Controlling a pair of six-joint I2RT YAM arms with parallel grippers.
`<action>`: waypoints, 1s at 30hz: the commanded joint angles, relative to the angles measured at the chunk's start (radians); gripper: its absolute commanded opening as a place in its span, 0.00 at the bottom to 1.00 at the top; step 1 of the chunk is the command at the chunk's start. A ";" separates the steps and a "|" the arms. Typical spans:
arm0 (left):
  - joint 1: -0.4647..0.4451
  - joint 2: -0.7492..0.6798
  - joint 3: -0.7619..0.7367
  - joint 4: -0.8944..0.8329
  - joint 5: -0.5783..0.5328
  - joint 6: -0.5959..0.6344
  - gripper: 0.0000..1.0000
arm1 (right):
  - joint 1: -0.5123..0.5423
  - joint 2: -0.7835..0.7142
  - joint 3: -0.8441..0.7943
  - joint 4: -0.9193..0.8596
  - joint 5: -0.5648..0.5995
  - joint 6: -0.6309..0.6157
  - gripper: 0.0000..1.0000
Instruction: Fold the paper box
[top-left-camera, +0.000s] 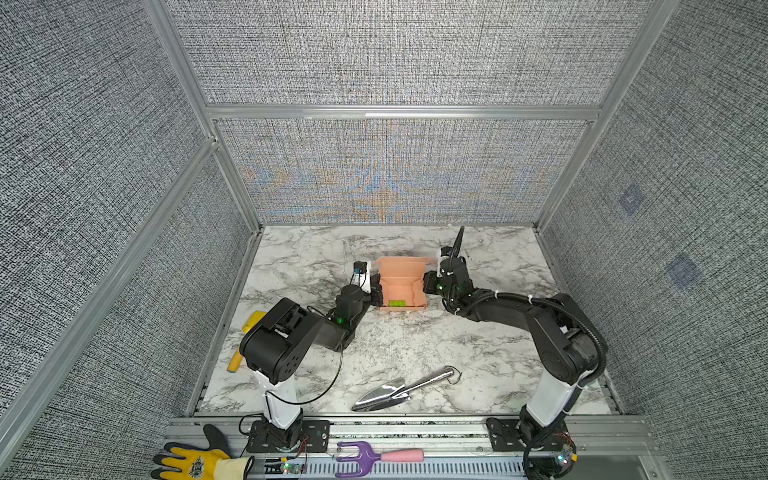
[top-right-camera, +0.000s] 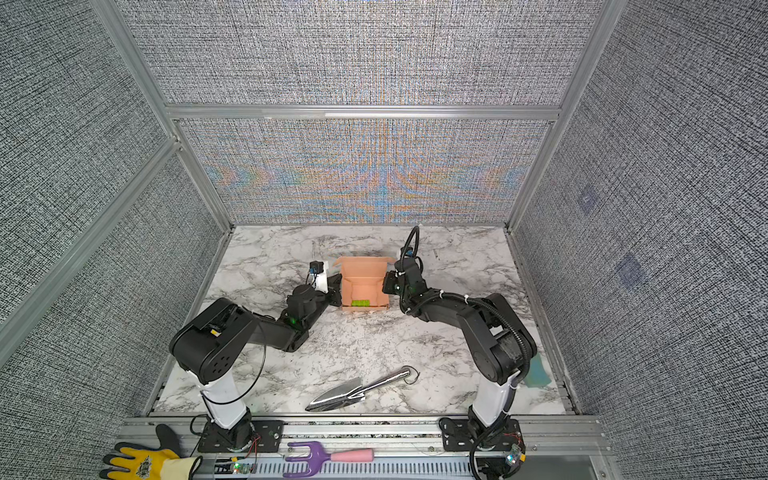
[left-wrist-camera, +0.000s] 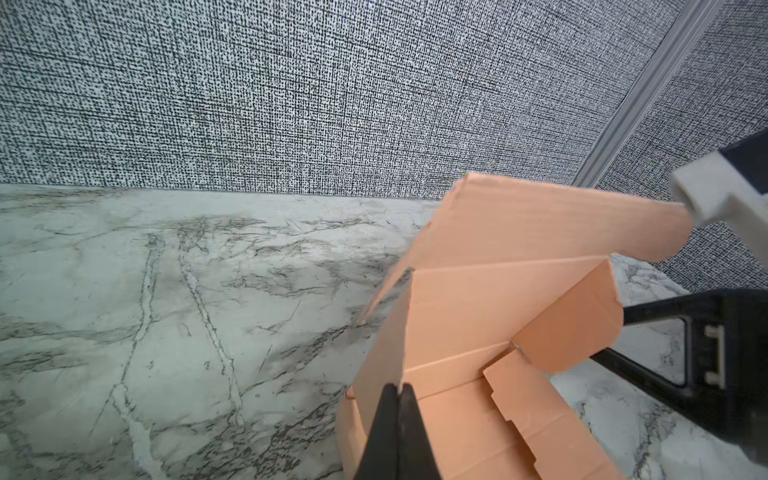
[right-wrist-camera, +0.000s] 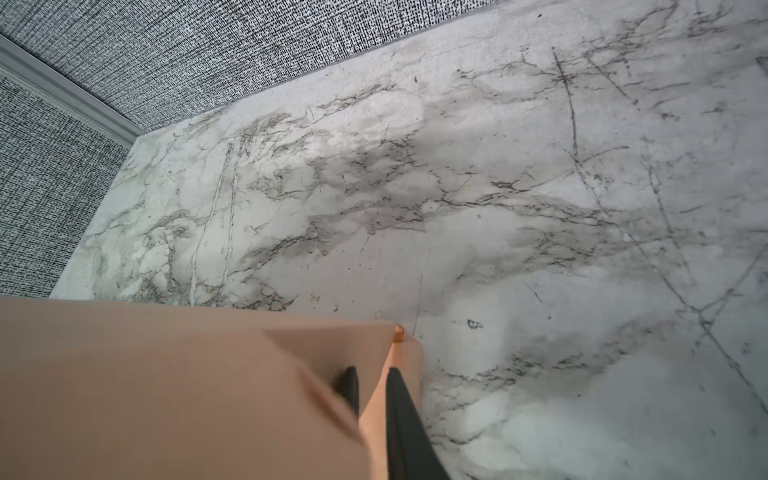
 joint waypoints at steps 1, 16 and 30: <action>-0.021 0.015 -0.004 0.069 -0.030 -0.008 0.00 | 0.006 -0.018 -0.055 0.102 0.020 -0.027 0.16; -0.120 0.102 -0.146 0.423 -0.059 0.091 0.00 | 0.021 -0.080 -0.280 0.361 0.016 -0.124 0.13; -0.187 0.164 -0.202 0.546 -0.148 0.159 0.00 | 0.021 -0.132 -0.390 0.479 -0.050 -0.248 0.11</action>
